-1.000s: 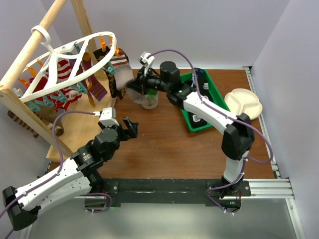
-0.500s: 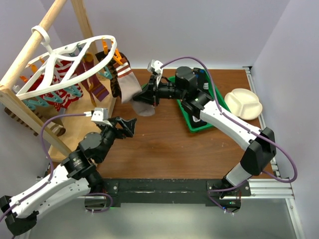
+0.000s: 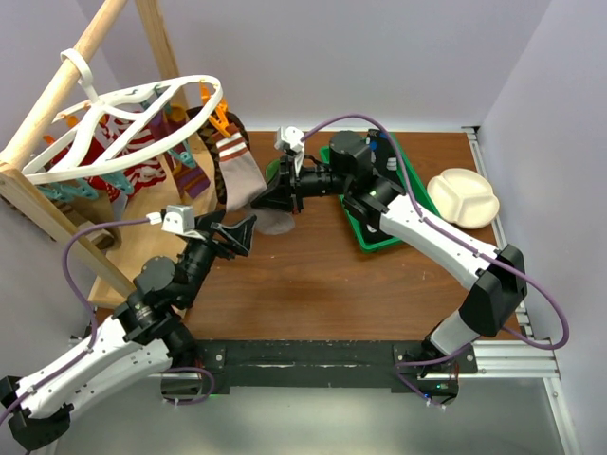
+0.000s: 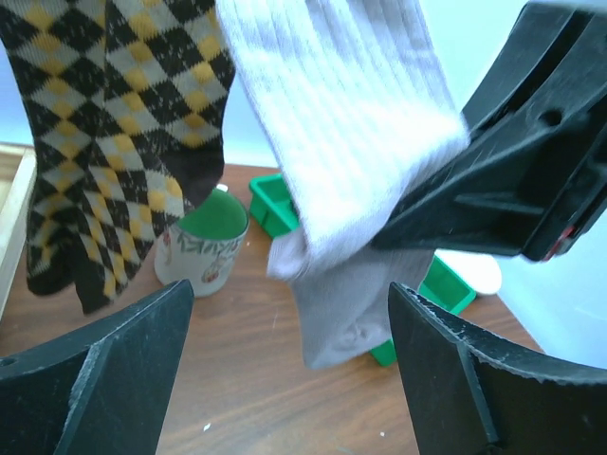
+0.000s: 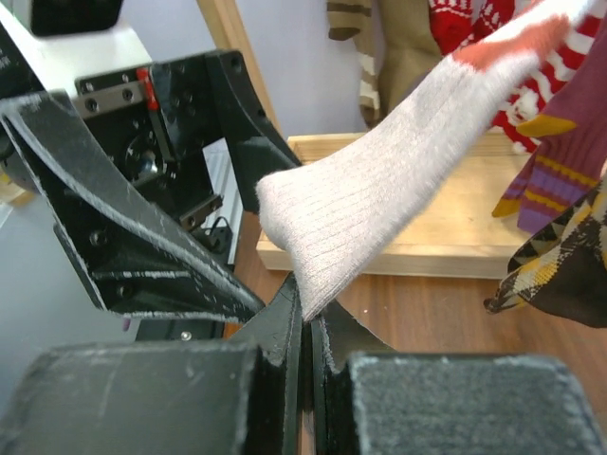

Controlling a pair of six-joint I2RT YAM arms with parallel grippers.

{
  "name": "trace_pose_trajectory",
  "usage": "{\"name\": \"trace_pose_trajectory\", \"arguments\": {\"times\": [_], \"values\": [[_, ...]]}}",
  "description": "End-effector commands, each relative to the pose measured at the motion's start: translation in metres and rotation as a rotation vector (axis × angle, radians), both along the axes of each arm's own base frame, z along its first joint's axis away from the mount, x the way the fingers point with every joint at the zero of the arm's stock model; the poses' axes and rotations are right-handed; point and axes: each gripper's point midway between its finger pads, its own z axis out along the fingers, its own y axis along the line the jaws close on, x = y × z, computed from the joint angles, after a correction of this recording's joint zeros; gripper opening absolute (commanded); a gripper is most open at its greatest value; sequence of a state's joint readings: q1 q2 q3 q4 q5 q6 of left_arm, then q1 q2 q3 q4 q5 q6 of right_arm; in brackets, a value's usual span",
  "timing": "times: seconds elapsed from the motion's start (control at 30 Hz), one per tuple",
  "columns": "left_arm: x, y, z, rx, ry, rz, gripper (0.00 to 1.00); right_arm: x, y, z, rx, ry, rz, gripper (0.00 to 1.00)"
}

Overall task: Remove the socks clipped to the hanger
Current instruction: Remove the sock from the hanger.

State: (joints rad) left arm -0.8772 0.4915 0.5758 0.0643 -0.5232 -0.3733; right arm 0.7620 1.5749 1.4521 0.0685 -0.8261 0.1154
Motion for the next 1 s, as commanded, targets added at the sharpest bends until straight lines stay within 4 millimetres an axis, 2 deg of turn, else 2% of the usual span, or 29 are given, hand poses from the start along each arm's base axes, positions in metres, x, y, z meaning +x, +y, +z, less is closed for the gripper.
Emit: {"name": "trace_pose_trajectory", "arguments": {"times": [0.0, 0.3, 0.53, 0.83, 0.93, 0.97], "values": [[-0.002, 0.01, 0.043, -0.079, -0.115, 0.022, 0.86, -0.015, -0.006, 0.019, 0.029, -0.053, 0.037, 0.0], [-0.003, 0.003, 0.064, -0.13, -0.182, -0.004, 0.79, -0.017, 0.001, 0.012, 0.008, -0.056, 0.053, 0.0], [-0.002, -0.001, 0.072, -0.145, -0.208, -0.018, 0.66, -0.017, 0.002, 0.011, 0.005, -0.056, 0.05, 0.0], [-0.002, -0.011, 0.074, -0.15, -0.215, -0.051, 0.36, -0.019, 0.005, 0.011, 0.001, -0.056, 0.052, 0.0], [-0.002, -0.01, 0.075, -0.154, -0.216, -0.051, 0.19, -0.019, 0.006, 0.009, -0.003, -0.054, 0.05, 0.0], [-0.002, -0.01, 0.075, -0.156, -0.215, -0.05, 0.08, -0.018, 0.006, 0.009, -0.005, -0.054, 0.046, 0.0]]}}
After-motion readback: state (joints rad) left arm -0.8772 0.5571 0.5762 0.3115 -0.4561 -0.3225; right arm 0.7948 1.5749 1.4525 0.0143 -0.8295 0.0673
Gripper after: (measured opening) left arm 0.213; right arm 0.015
